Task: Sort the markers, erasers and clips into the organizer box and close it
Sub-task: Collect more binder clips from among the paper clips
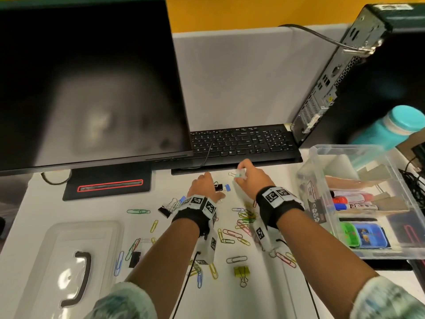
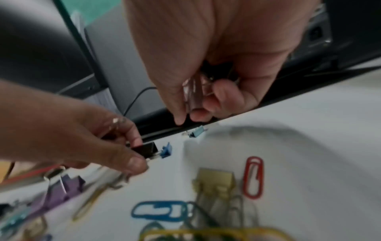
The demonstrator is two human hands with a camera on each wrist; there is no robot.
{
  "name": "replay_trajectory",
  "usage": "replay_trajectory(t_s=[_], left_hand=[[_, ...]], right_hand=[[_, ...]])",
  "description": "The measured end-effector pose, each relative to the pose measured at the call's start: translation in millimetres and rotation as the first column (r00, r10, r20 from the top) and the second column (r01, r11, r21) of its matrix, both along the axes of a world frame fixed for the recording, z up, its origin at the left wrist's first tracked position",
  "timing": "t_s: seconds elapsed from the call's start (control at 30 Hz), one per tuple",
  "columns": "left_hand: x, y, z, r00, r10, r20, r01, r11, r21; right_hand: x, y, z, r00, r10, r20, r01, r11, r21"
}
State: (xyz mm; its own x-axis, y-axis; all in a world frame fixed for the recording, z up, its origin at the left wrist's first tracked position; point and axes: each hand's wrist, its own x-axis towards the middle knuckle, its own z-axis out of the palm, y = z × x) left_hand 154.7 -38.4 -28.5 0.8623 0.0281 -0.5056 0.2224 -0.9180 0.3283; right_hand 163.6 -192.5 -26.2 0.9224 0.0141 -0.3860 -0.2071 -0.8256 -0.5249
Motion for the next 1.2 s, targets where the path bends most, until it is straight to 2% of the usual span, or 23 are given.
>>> replay_trajectory(t_s=[0.07, 0.13, 0.33, 0.4, 0.43, 0.5, 0.57, 0.73, 0.83, 0.9, 0.97, 1.03, 1.1, 1.2], left_hand=[[-3, 0, -3, 0.999, -0.021, 0.024, 0.021, 0.999, 0.026], [-7, -2, -5, 0.997, -0.044, 0.061, 0.041, 0.998, 0.05], [-18, 3, -10, 0.989, -0.093, 0.113, 0.083, 0.992, 0.095], [-20, 4, -9, 0.988, -0.101, 0.118, 0.091, 0.992, 0.088], [-20, 4, -9, 0.988, -0.105, 0.118, 0.096, 0.993, 0.074], [-21, 5, -7, 0.985, -0.125, 0.115, 0.121, 0.992, 0.045], [-22, 7, -5, 0.983, -0.134, 0.124, 0.136, 0.991, -0.005], [-25, 12, 7, 0.986, 0.017, 0.167, 0.015, 0.982, -0.188], [-25, 6, 14, 0.985, -0.002, 0.171, 0.019, 0.995, -0.099], [-22, -2, 15, 0.983, -0.093, 0.159, 0.088, 0.995, 0.035], [-18, -10, 14, 0.979, -0.154, 0.134, 0.141, 0.985, 0.101], [-15, -15, 12, 0.984, -0.157, 0.087, 0.149, 0.985, 0.092], [-13, -17, 11, 0.988, -0.143, 0.052, 0.14, 0.989, 0.056], [-12, -16, 13, 0.991, -0.124, 0.045, 0.124, 0.992, 0.009]], right_hand=[[5, 6, -4, 0.992, 0.102, -0.071, -0.111, 0.986, -0.124], [6, 11, -7, 0.988, 0.132, -0.079, -0.145, 0.972, -0.184], [1, 13, -6, 0.983, 0.078, -0.165, -0.106, 0.98, -0.17], [-4, 6, -2, 0.981, 0.057, -0.187, -0.069, 0.996, -0.057], [-8, 2, -1, 0.98, 0.017, -0.198, -0.007, 0.999, 0.051], [-20, -6, 4, 0.969, -0.088, -0.233, 0.153, 0.949, 0.276], [-32, -13, 7, 0.958, -0.137, -0.252, 0.232, 0.887, 0.399], [-60, -24, 14, 0.949, -0.161, -0.27, 0.277, 0.834, 0.477], [-76, -23, 25, 0.95, -0.19, -0.247, 0.291, 0.824, 0.486], [-83, -23, 42, 0.963, -0.209, -0.172, 0.266, 0.848, 0.458], [-85, -31, 69, 0.976, -0.216, -0.035, 0.212, 0.898, 0.386], [-82, -48, 100, 0.958, -0.261, 0.117, 0.215, 0.927, 0.307], [-72, -73, 129, 0.919, -0.322, 0.228, 0.277, 0.938, 0.21], [-47, -114, 153, 0.918, -0.338, 0.209, 0.36, 0.93, -0.078]])
